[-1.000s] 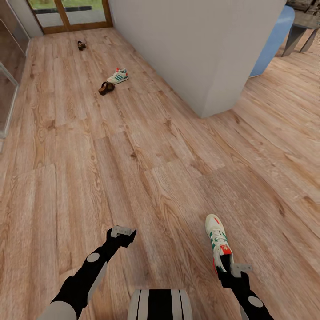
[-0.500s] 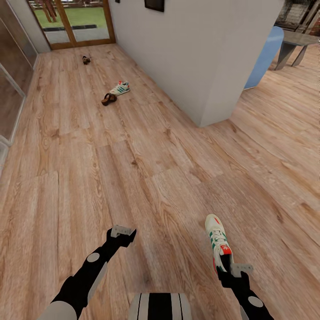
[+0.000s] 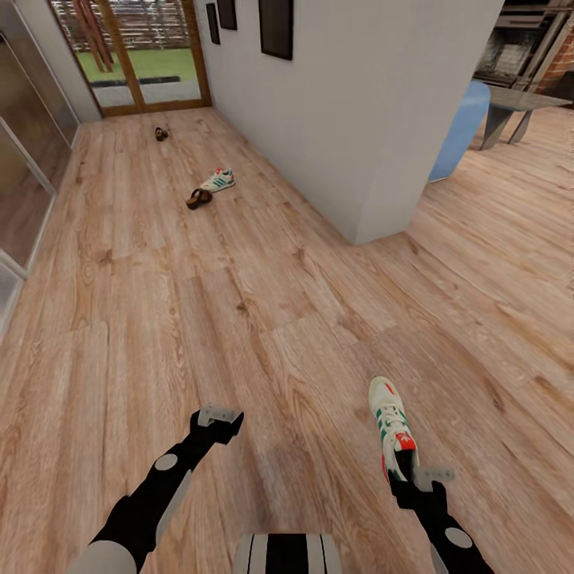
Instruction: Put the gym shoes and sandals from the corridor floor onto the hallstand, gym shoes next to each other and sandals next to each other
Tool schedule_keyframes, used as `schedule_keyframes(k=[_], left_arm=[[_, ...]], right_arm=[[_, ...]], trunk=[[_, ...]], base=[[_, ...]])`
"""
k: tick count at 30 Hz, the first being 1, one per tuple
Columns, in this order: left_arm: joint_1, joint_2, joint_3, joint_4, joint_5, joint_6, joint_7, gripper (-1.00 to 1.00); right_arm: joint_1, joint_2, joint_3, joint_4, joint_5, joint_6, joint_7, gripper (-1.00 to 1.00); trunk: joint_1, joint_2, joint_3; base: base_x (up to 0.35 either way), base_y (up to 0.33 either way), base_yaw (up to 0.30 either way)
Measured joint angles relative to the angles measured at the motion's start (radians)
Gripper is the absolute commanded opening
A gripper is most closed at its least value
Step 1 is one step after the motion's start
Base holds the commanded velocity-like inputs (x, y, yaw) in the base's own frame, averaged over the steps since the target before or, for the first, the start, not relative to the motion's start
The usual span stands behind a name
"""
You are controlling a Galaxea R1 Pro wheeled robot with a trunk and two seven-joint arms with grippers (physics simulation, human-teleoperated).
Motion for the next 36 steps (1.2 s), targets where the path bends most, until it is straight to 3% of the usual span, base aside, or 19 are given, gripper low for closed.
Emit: schedule_keyframes(k=[5, 7, 8, 11, 16, 19, 23, 24, 29, 31, 36], left_arm=[[0.001, 0.008, 0.008, 0.001, -0.008, 0.006, -0.007, 1.00], [0.006, 0.023, 0.011, 0.004, -0.009, 0.008, -0.006, 1.00], [0.021, 0.042, 0.012, 0.006, -0.008, 0.008, -0.001, 1.00], [0.060, 0.059, 0.015, 0.004, -0.005, 0.004, 0.006, 1.00], [0.138, 0.069, 0.042, 0.004, -0.002, -0.008, 0.029, 1.00], [0.171, 0.068, 0.065, 0.010, -0.001, -0.030, 0.037, 1.00], [0.218, 0.068, 0.102, 0.031, 0.000, -0.109, 0.050, 1.00], [0.236, 0.068, 0.132, 0.076, 0.000, -0.147, 0.057, 1.00], [0.247, 0.069, 0.185, 0.184, 0.001, -0.229, 0.060, 1.00], [0.249, 0.071, 0.211, 0.225, 0.001, -0.272, 0.060, 1.00], [0.252, 0.072, 0.260, 0.265, 0.000, -0.293, 0.060, 1.00]], right_arm=[[0.000, -0.001, 0.000, 0.000, 0.000, -0.011, 0.000, -1.00], [0.000, -0.001, 0.000, 0.000, 0.001, -0.013, 0.000, -1.00], [0.000, -0.001, 0.000, 0.000, 0.001, -0.014, 0.001, -1.00], [0.000, -0.001, 0.000, 0.001, 0.001, -0.015, 0.002, -1.00], [0.000, -0.002, 0.003, 0.001, 0.005, -0.015, 0.003, -1.00], [0.000, -0.005, 0.004, -0.002, 0.018, -0.014, 0.003, -1.00], [0.002, -0.008, 0.005, -0.010, 0.047, -0.016, 0.002, -1.00], [0.003, -0.008, 0.006, -0.012, 0.054, -0.016, 0.001, -1.00], [0.006, -0.008, 0.004, -0.009, 0.056, -0.022, 0.000, -1.00], [0.024, -0.009, 0.003, -0.006, 0.057, -0.070, 0.000, -1.00], [0.090, -0.011, 0.002, -0.004, 0.057, -0.210, -0.001, -1.00]], trunk=[[-0.002, 0.001, 0.027], [-0.003, 0.002, 0.038], [-0.004, 0.002, 0.043], [-0.005, 0.003, 0.059], [-0.007, 0.004, 0.087], [-0.009, 0.004, 0.103], [-0.010, 0.005, 0.125], [-0.011, 0.006, 0.130], [-0.013, 0.007, 0.157], [-0.014, 0.007, 0.168], [-0.026, 0.029, 0.193]], base=[[0.000, 0.000, -0.066], [0.000, 0.000, -0.069], [0.000, 0.000, -0.070], [0.000, 0.000, -0.070], [0.000, 0.000, -0.071], [0.000, 0.000, -0.071], [0.000, 0.000, -0.071], [0.000, 0.000, -0.071], [0.000, 0.000, -0.070], [0.000, 0.000, -0.065], [0.000, 0.000, -0.064]])
